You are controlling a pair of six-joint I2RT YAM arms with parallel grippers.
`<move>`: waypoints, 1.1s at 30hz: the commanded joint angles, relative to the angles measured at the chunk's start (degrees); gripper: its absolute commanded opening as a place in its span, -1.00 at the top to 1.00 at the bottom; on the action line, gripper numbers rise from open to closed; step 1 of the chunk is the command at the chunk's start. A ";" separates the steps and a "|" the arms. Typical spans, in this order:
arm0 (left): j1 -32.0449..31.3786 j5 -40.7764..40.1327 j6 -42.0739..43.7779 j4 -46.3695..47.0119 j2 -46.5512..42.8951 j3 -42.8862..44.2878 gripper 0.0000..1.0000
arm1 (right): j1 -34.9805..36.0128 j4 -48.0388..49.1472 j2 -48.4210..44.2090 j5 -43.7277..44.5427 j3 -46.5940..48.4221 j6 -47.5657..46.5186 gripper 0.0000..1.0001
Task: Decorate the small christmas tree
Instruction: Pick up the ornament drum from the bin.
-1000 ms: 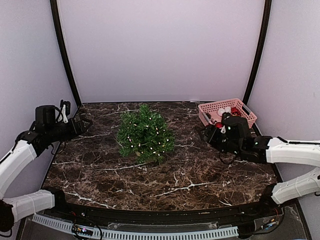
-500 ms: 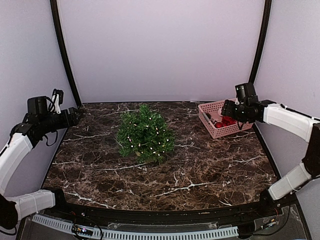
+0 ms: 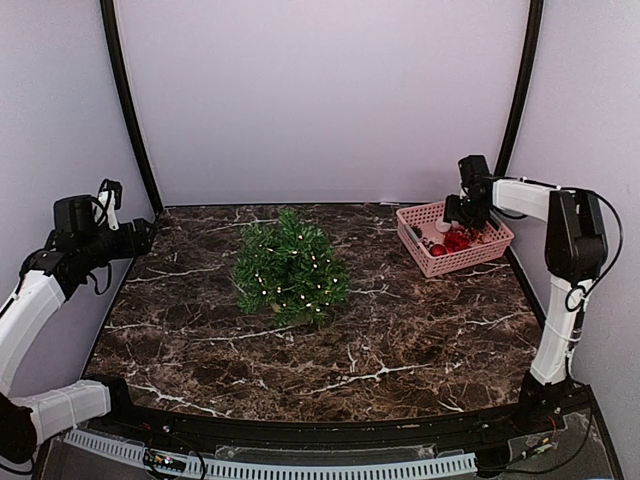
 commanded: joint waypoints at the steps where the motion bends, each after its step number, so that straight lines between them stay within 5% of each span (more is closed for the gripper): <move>1: 0.37 -1.21 1.53 0.83 0.05 -0.58 -0.68 | -2.04 -2.51 4.49 4.92 6.96 -4.59 -0.33; 17: 0.34 -1.84 1.87 0.32 2.12 -0.31 -0.68 | -4.60 -7.17 16.78 13.28 15.36 -5.16 0.20; 23: 0.41 -2.51 2.11 0.15 2.19 -0.30 -0.68 | -4.69 -6.80 19.53 15.27 16.92 -6.61 0.16; 33: 0.38 -3.22 2.35 -0.01 2.19 -0.38 -0.68 | -5.21 -5.57 23.43 17.38 20.80 -7.50 -0.18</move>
